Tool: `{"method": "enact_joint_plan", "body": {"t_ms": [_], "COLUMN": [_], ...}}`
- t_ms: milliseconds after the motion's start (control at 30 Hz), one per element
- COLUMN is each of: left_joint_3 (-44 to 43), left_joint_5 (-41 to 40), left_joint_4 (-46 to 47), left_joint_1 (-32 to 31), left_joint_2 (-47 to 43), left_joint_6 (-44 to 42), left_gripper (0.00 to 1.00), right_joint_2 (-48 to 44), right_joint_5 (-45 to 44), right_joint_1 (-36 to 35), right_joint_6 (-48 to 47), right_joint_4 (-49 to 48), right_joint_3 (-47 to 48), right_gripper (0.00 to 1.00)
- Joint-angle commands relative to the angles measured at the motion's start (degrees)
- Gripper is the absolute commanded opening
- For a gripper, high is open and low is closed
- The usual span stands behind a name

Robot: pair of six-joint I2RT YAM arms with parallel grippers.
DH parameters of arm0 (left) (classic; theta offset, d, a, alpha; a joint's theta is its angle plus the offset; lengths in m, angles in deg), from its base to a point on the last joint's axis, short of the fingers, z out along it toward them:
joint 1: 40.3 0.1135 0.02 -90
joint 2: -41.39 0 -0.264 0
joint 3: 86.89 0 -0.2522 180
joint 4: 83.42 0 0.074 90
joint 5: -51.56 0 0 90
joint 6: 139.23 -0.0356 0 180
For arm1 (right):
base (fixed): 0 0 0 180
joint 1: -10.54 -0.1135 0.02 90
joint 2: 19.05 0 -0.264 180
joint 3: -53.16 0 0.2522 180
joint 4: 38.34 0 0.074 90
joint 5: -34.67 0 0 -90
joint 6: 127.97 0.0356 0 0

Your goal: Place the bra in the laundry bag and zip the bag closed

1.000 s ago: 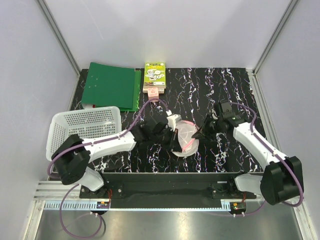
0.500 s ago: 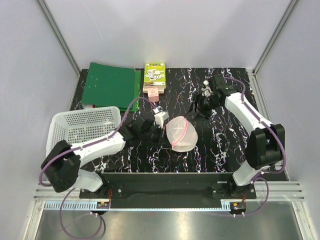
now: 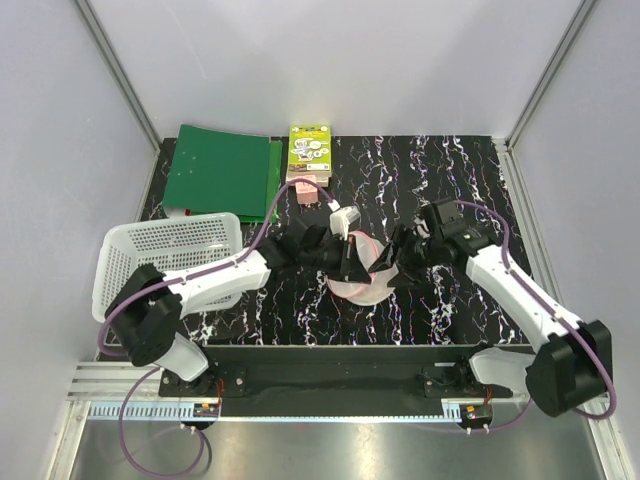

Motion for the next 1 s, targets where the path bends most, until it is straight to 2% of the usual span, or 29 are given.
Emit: {"method": "enact_joint_plan", "body": {"t_ms": [0,100,133,200,267,400,533,600,667,733,767,800,833,933,967], "left_joint_3": [-1.06,0.26,0.78,2.28,4.47,9.39,15.54,16.17,14.86,12.58,11.61,10.64,8.37,3.27,2.12], "left_joint_5": [3.41,3.06,2.28,1.22,-0.45,-3.17,-4.93,-4.85,-3.10,-1.43,-0.81,-0.20,1.03,2.09,2.18], "left_joint_4": [2.34,1.37,1.28,-1.88,-4.76,-9.00,-12.51,-13.39,-13.93,-12.62,-11.74,-10.86,-9.11,-6.56,-6.11], "left_joint_1": [-0.73,-0.82,-0.82,-0.82,-0.82,-0.65,1.55,2.34,2.34,2.26,2.26,2.26,2.17,1.73,1.38], "left_joint_2": [-0.82,-2.14,-2.84,-4.94,-6.18,-10.13,-14.88,-16.55,-15.95,-14.98,-13.58,-12.70,-11.65,-7.69,-6.90], "left_joint_6": [-0.35,-0.96,-1.31,-2.80,-4.47,-7.20,-9.48,-10.89,-11.77,-11.25,-10.11,-9.49,-8.79,-6.42,-5.63], "left_gripper": [0.00,0.00,0.00,0.00,0.00,0.00,0.00,0.00,0.00,0.00,0.00,0.00,0.00,0.00,0.00], "right_joint_2": [5.15,7.53,7.80,9.02,9.99,10.79,13.94,17.53,19.83,22.56,23.00,23.01,22.31,15.29,13.27], "right_joint_5": [0.55,-1.29,-1.73,-1.21,1.25,6.34,12.57,17.05,17.87,15.25,13.14,7.81,5.41,0.91,0.99], "right_joint_1": [-0.10,0.24,0.51,1.38,2.35,7.35,9.21,9.12,8.95,8.95,8.95,8.86,8.69,7.55,6.32], "right_joint_6": [3.53,2.48,2.39,0.99,-0.07,-2.18,-7.01,-10.34,-12.46,-15.18,-16.06,-17.29,-17.30,-14.15,-12.83], "right_joint_4": [-11.03,-11.03,-11.12,-11.12,-10.51,-9.71,-6.82,-4.97,-2.18,1.17,6.23,8.81,10.66,12.44,11.13], "right_joint_3": [0.29,2.14,3.10,4.59,5.30,6.36,10.31,13.55,15.93,20.23,21.73,23.92,24.20,20.53,18.95], "right_gripper": [0.65,0.51,0.36,0.21,0.00,0.00,0.00,0.00,0.00,0.26,0.36,0.42,0.54,0.73,0.75]}}
